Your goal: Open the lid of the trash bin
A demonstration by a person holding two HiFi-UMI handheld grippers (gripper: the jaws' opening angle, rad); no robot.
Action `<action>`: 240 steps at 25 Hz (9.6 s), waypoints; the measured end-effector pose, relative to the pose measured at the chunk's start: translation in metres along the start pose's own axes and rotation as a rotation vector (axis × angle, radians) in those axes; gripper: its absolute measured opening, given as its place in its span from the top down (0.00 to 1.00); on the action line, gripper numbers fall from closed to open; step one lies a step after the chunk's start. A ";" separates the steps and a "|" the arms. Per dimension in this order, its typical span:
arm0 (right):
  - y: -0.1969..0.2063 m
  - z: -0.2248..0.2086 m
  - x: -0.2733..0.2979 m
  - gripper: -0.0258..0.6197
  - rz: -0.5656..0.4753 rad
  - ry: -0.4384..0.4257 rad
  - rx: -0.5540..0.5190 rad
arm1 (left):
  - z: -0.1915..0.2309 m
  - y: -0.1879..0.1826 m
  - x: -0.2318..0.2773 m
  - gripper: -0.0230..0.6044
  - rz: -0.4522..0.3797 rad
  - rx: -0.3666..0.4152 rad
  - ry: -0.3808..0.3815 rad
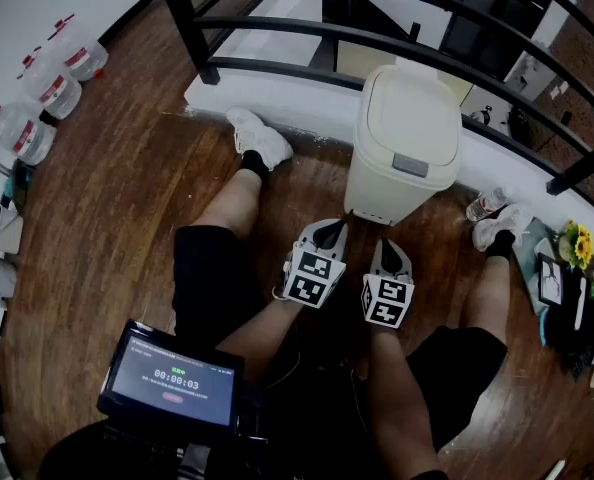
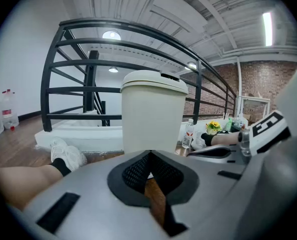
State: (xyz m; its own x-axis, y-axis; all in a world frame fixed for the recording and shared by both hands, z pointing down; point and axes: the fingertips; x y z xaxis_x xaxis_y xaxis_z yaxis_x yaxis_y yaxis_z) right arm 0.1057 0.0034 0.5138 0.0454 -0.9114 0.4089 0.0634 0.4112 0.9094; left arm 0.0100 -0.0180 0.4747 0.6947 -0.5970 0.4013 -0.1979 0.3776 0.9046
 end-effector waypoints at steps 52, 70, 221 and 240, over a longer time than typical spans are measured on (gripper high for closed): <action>0.085 -0.001 0.157 0.95 0.395 0.033 0.019 | 0.109 0.036 0.092 0.97 0.224 -0.117 0.038; 0.103 -0.001 0.160 0.95 0.473 0.024 0.008 | 0.095 0.045 0.092 0.97 0.252 -0.159 0.058; 0.140 -0.005 0.181 0.95 0.549 0.014 0.095 | 0.114 0.084 0.100 0.97 0.323 -0.241 -0.004; 0.131 -0.004 0.178 0.95 0.514 0.025 0.089 | 0.115 0.084 0.101 0.97 0.317 -0.243 -0.002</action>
State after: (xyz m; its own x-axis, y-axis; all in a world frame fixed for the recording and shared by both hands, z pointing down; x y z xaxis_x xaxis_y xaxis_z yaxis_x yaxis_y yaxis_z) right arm 0.1257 -0.1048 0.7055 0.0724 -0.5915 0.8030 -0.0586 0.8012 0.5955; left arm -0.0157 -0.1277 0.6078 0.6240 -0.4254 0.6554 -0.2328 0.6995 0.6757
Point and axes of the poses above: the fingertips, and each gripper's own axes: x forward along the fingers, z to its left, y out of its underside, and after that the axes turned 11 degrees about y, right-handed
